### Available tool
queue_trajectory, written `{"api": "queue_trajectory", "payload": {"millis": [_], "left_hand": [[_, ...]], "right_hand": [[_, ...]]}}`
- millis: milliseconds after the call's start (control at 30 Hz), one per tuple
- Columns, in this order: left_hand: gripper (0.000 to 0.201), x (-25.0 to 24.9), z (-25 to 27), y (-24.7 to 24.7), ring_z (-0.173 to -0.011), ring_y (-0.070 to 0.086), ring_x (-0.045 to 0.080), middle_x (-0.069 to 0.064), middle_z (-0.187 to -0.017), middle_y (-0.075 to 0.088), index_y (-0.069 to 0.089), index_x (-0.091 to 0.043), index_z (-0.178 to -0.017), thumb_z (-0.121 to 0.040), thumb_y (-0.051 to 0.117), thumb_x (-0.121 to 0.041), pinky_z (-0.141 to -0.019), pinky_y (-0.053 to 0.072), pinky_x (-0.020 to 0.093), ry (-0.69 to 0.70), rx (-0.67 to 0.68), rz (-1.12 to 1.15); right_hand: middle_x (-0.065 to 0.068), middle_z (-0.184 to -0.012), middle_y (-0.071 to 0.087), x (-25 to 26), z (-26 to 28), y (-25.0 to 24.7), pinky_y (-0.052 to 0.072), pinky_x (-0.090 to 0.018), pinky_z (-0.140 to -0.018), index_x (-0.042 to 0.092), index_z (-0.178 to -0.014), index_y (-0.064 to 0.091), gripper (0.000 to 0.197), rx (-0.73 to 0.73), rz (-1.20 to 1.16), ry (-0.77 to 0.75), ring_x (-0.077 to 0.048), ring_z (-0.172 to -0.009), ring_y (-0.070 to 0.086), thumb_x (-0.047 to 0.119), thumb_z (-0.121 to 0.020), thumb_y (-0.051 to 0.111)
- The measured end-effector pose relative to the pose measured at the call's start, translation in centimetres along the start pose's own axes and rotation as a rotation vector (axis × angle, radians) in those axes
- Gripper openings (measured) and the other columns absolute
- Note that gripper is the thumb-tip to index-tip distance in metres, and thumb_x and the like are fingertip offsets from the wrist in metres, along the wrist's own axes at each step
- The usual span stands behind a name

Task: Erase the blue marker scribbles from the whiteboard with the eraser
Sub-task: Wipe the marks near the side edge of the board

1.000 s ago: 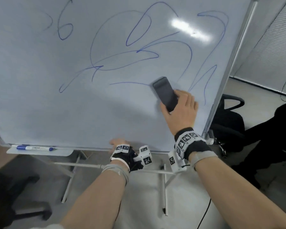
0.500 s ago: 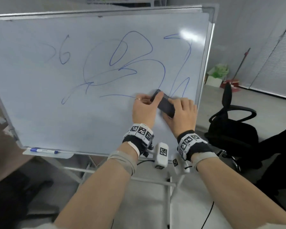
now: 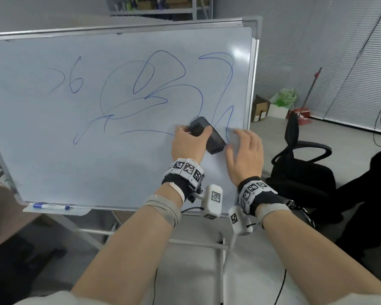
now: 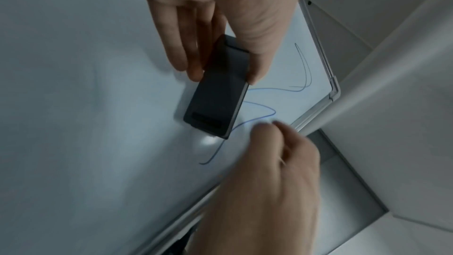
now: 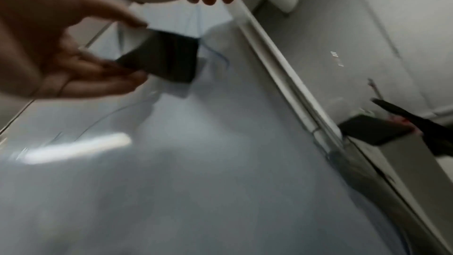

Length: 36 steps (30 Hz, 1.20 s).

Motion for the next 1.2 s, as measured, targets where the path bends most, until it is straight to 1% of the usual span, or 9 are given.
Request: {"api": "queue_trajectory", "payload": {"millis": [100,200,300,500,667,900,1033,1100,1200], "left_hand": [[0.048,-0.3,-0.2,0.6,-0.085,0.066,0.012,-0.011,-0.098,0.067,0.053,-0.029,-0.102,-0.067,0.076,-0.054,-0.073,0.052,0.028,0.107,-0.008,-0.016],[0.05,-0.2,-0.5,1.7,-0.083,0.065,0.006,-0.012,-0.102,0.066,0.056,-0.031,-0.104,-0.066,0.078,-0.054,-0.071,0.051,0.025,0.209,0.017,-0.069],[0.048,-0.5,-1.0,2.3,-0.086,0.062,0.008,-0.013,-0.106,0.059,0.058,-0.03,-0.104,-0.067,0.079,-0.052,-0.07,0.044,0.022,0.31,0.014,-0.139],[0.05,-0.2,-1.5,3.6,-0.096,0.063,0.013,-0.01,-0.105,0.055,0.061,-0.027,-0.1,-0.064,0.08,-0.056,-0.078,0.051,0.03,0.476,0.061,-0.277],[0.051,0.5,-0.4,5.1,-0.097,0.062,0.01,-0.01,-0.106,0.055,0.064,-0.027,-0.103,-0.063,0.081,-0.054,-0.08,0.051,0.028,0.569,0.113,-0.319],[0.053,1.2,1.9,6.8,-0.096,0.061,0.012,-0.009,-0.107,0.053,0.062,-0.025,-0.105,-0.064,0.08,-0.053,-0.074,0.053,0.031,0.58,0.064,-0.338],[0.05,1.8,3.1,7.0,-0.096,0.06,0.015,-0.007,-0.106,0.055,0.062,-0.025,-0.105,-0.066,0.08,-0.051,-0.073,0.053,0.032,0.557,0.001,-0.352],[0.048,1.5,3.3,6.8,-0.096,0.061,0.014,-0.008,-0.104,0.056,0.064,-0.027,-0.105,-0.066,0.079,-0.051,-0.076,0.052,0.032,0.545,-0.033,-0.35],[0.048,-0.4,2.7,6.5,-0.097,0.061,0.013,-0.01,-0.104,0.057,0.065,-0.029,-0.106,-0.066,0.078,-0.051,-0.08,0.053,0.032,0.557,-0.078,-0.335]], "right_hand": [[-0.013,-0.141,0.049,-2.1,-0.8,-0.3,0.03,-0.032,-0.11,0.009,-0.141,0.046,0.044,0.05,-0.112,0.382,-0.028,-0.133,0.042,0.013,-0.097,0.044],[-0.019,-0.127,0.061,-2.8,-1.2,0.3,0.041,-0.036,-0.088,0.011,-0.136,0.048,0.036,0.298,-0.161,0.565,-0.038,-0.113,0.057,0.015,-0.103,0.035],[-0.02,-0.122,0.064,-3.1,-1.5,0.4,0.04,-0.036,-0.083,0.01,-0.134,0.051,0.035,0.314,-0.165,0.564,-0.039,-0.109,0.059,0.015,-0.104,0.034],[-0.014,-0.097,0.061,-3.6,-1.5,0.6,0.03,-0.033,-0.071,0.008,-0.109,0.056,0.021,0.291,-0.157,0.589,-0.034,-0.092,0.056,0.01,-0.1,0.037],[-0.008,-0.088,0.065,-4.6,-2.2,0.9,0.029,-0.03,-0.068,0.011,-0.092,0.063,0.035,0.226,-0.225,0.571,-0.03,-0.086,0.057,0.024,-0.084,0.032],[-0.014,-0.089,0.07,-6.9,-2.7,0.2,0.037,-0.031,-0.07,0.011,-0.09,0.071,0.041,0.263,-0.237,0.534,-0.031,-0.084,0.059,0.024,-0.087,0.033],[-0.008,-0.076,0.056,-7.2,-3.5,0.0,0.025,-0.031,-0.066,0.016,-0.072,0.055,0.032,0.372,-0.203,0.466,-0.027,-0.075,0.047,0.03,-0.081,0.028],[-0.009,-0.078,0.057,-7.2,-3.5,-0.1,0.025,-0.031,-0.066,0.015,-0.075,0.057,0.034,0.425,-0.169,0.423,-0.029,-0.076,0.047,0.031,-0.082,0.027],[-0.019,-0.094,0.069,-7.5,-3.7,-0.3,0.03,-0.031,-0.07,0.011,-0.09,0.069,0.036,0.456,-0.155,0.396,-0.038,-0.09,0.058,0.023,-0.096,0.036]]}}
Point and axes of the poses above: each hand's wrist, its own z-axis away from the middle knuckle, its own y-axis out of the palm, x = y × z, the point moved 2 cm from there along -z, towards the middle knuckle
